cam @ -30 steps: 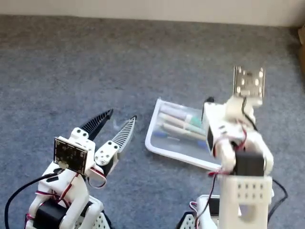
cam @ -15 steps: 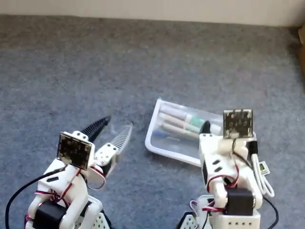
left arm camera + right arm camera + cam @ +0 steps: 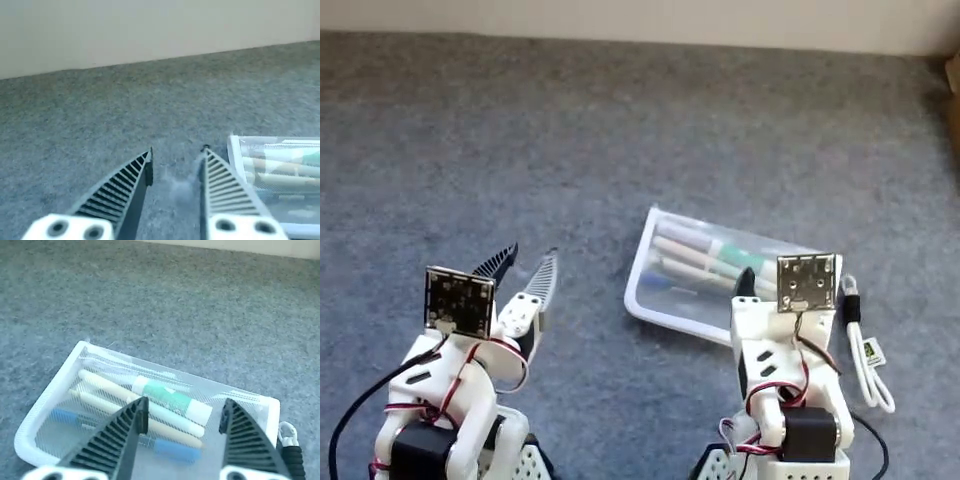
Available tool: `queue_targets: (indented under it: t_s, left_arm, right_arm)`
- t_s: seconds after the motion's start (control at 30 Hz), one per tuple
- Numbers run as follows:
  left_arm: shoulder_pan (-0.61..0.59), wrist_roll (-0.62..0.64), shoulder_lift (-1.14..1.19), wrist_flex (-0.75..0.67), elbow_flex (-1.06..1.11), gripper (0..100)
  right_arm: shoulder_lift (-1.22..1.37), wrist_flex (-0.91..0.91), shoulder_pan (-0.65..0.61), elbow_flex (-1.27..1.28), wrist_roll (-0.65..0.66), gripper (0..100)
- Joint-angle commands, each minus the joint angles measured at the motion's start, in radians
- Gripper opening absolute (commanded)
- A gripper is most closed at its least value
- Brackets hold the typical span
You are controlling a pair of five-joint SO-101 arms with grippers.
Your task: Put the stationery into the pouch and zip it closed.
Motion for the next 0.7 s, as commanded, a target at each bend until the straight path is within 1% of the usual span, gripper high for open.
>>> queue_targets:
  t_s: [0.0,0.03,0.2,0.67]
  left_arm:
    - [-0.013,0.002,-0.012,0.048,-0.021,3]
    - [-0.013,0.002,-0.012,0.048,-0.021,0]
    - [-0.013,0.002,-0.012,0.048,0.036,3]
    - [-0.015,0.002,-0.012,0.040,0.275,3]
  right_arm:
    - [-0.004,0.010,0.012,0.031,0.012,21.7]
    - [-0.004,0.010,0.012,0.042,0.012,21.7]
    - [-0.004,0.010,0.012,0.096,0.012,21.7]
    - [-0.004,0.007,0.010,0.268,0.012,21.7]
